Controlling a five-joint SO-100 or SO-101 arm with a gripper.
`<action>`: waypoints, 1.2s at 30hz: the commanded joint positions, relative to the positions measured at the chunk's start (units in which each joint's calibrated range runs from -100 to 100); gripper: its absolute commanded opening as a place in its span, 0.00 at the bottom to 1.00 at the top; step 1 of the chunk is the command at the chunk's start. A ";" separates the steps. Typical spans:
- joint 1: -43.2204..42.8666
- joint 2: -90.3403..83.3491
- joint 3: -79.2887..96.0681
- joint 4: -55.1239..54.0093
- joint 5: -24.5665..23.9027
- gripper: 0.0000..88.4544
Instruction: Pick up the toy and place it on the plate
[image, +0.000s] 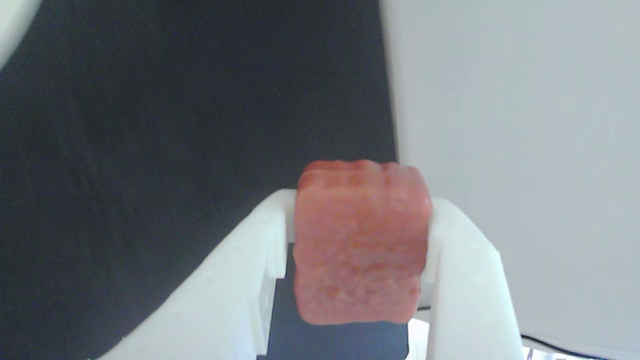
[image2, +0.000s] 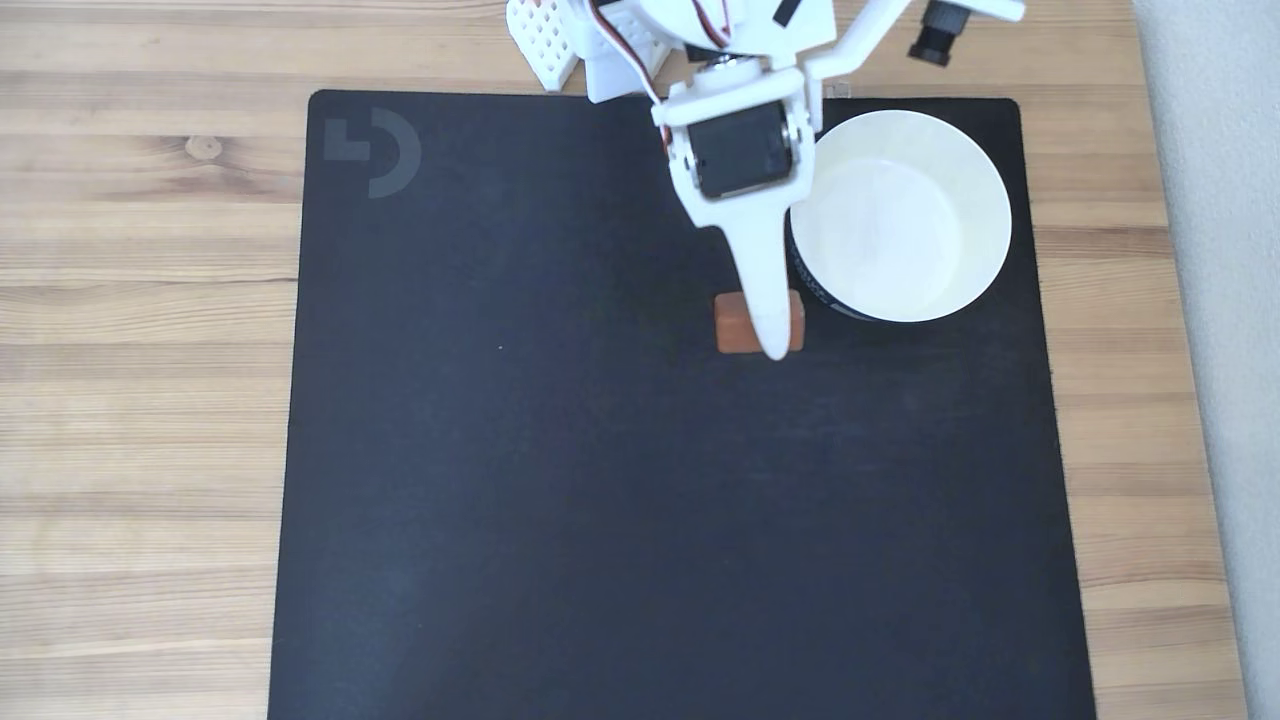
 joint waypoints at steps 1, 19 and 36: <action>-7.71 -1.93 2.31 -4.49 -2.29 0.03; -22.10 -14.44 22.41 -10.68 -8.03 0.03; -26.53 -25.36 32.95 -10.68 -9.91 0.03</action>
